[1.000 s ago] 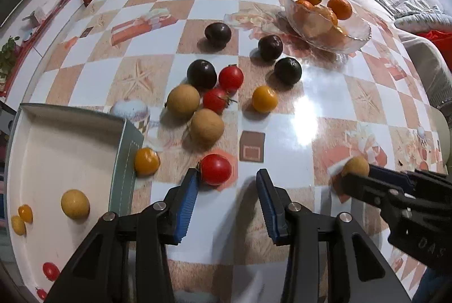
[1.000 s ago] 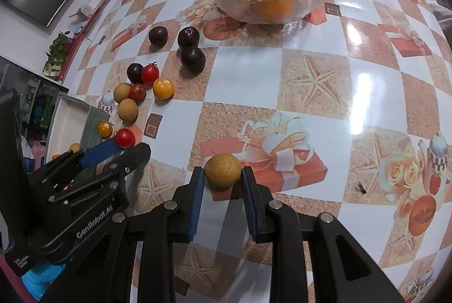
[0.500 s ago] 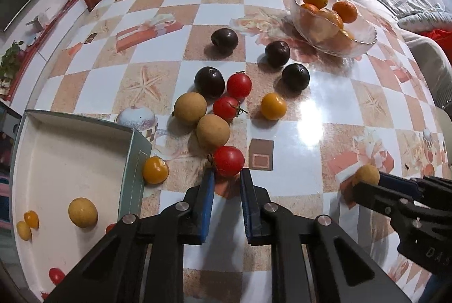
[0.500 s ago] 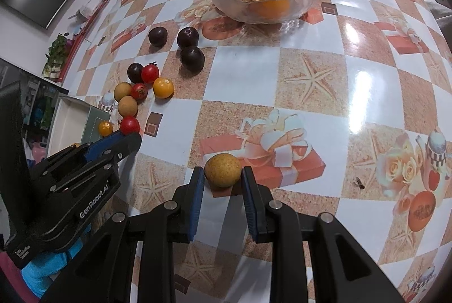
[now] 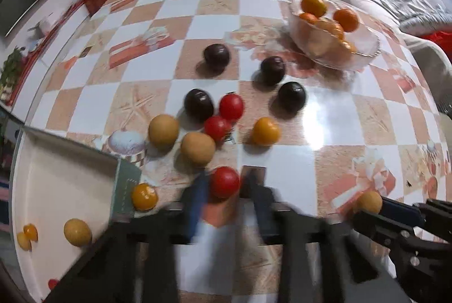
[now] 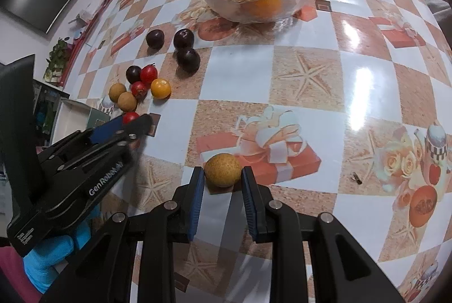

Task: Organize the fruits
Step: 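Carry both fruits over the white tray and open both tools to release them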

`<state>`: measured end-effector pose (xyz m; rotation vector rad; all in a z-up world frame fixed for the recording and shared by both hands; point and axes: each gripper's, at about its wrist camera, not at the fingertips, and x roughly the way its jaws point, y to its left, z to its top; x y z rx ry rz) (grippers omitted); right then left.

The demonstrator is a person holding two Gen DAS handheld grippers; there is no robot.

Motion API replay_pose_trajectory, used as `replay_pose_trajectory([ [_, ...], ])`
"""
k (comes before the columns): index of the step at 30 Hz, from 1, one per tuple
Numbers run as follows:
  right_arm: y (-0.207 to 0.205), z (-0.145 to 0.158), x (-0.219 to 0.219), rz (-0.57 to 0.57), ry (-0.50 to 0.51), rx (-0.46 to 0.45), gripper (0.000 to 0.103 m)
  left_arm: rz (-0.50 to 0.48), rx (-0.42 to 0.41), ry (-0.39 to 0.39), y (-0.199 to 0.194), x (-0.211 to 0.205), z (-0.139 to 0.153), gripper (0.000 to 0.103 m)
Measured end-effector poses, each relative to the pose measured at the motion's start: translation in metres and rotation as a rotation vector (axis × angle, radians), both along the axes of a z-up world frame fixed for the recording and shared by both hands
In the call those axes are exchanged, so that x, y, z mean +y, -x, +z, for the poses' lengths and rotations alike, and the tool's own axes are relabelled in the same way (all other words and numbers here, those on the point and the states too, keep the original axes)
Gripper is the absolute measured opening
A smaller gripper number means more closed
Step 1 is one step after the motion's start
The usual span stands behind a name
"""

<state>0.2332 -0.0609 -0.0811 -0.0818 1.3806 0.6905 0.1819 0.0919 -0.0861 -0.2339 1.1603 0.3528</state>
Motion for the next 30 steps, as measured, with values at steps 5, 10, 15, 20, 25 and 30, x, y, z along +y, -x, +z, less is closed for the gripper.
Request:
replay_pose_trajectory([
  [5,-0.001,0.003,-0.005,-0.014,-0.011,-0.002,0.029,0.002,0.002,0.052,0.004,0.005,0.002,0.022],
  [10,0.0,0.01,-0.006,-0.013,-0.02,-0.007,0.029,0.015,0.008,0.082,0.014,0.012,0.008,0.022],
  [15,0.003,0.021,0.004,0.004,-0.03,-0.014,0.029,0.008,-0.026,0.099,0.026,0.011,0.028,0.022],
  [20,0.011,0.038,0.025,0.039,-0.035,-0.038,0.029,0.017,-0.079,0.115,0.043,0.019,0.055,0.022],
  [25,0.024,0.051,0.052,0.08,-0.048,-0.049,0.029,0.058,-0.099,0.109,0.069,0.043,0.074,0.022],
  [30,0.044,0.06,0.094,0.145,-0.063,-0.055,0.029,0.114,-0.093,0.086,0.098,0.076,0.081,0.022],
])
